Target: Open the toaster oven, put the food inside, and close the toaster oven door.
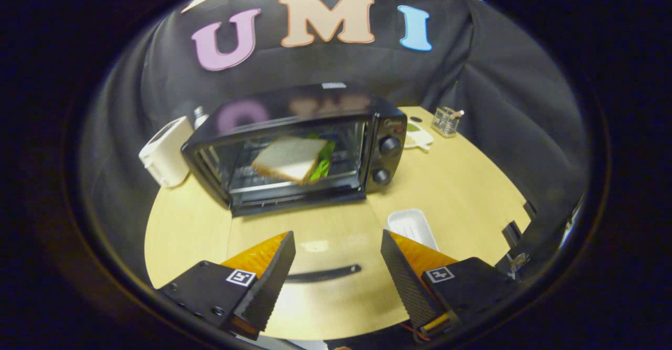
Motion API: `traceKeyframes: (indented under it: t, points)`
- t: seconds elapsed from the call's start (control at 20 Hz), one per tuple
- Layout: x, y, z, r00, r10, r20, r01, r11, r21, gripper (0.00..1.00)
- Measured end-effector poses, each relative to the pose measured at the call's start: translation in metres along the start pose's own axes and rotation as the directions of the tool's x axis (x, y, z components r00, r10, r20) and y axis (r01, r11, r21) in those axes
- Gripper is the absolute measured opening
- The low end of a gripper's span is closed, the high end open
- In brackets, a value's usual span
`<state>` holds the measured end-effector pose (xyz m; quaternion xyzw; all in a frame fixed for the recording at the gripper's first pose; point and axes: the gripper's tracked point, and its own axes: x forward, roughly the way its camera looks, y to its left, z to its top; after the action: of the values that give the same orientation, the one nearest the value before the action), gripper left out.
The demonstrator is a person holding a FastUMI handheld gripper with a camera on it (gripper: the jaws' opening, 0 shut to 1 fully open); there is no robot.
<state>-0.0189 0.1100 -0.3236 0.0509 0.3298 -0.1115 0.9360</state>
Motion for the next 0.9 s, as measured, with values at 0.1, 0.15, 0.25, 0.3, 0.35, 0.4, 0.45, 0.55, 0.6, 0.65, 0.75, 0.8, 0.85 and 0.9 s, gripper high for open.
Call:
traceKeyframes:
  t: [0.1, 0.15, 0.25, 0.3, 0.35, 0.4, 0.45, 0.55, 0.6, 0.65, 0.75, 0.8, 0.85, 0.9]
  points:
    - [-0.014, 0.001, -0.025, 0.999, 0.041, -0.031, -0.042, 0.998, -0.040, 1.00]
    - [-0.022, 0.000, -0.038, 0.997, 0.058, -0.045, -0.061, 0.996, -0.061, 1.00]
    - [-0.031, 0.000, -0.064, 0.992, 0.100, -0.078, -0.108, 0.989, -0.097, 1.00]
    - [-0.034, 0.000, -0.076, 0.988, 0.118, -0.096, -0.129, 0.985, -0.114, 1.00]
    - [-0.034, -0.001, -0.087, 0.985, 0.134, -0.107, -0.147, 0.981, -0.128, 1.00]
    - [-0.030, -0.002, -0.095, 0.982, 0.147, -0.122, -0.164, 0.976, -0.140, 1.00]
    - [-0.025, -0.001, -0.102, 0.978, 0.162, -0.130, -0.181, 0.973, -0.146, 1.00]
    - [-0.010, -0.002, -0.109, 0.974, 0.182, -0.138, -0.202, 0.967, -0.154, 1.00]
    - [-0.002, -0.003, -0.113, 0.971, 0.186, -0.150, -0.209, 0.965, -0.157, 1.00]
    - [0.009, -0.002, -0.118, 0.968, 0.187, -0.164, -0.214, 0.963, -0.163, 1.00]
    - [0.020, -0.003, -0.121, 0.966, 0.190, -0.177, -0.222, 0.958, -0.181, 1.00]
    - [0.027, -0.002, -0.120, 0.965, 0.194, -0.179, -0.227, 0.955, -0.189, 1.00]
    - [0.033, 0.000, -0.119, 0.963, 0.200, -0.179, -0.233, 0.953, -0.194, 1.00]
    - [0.038, 0.002, -0.116, 0.964, 0.204, -0.173, -0.237, 0.951, -0.198, 1.00]
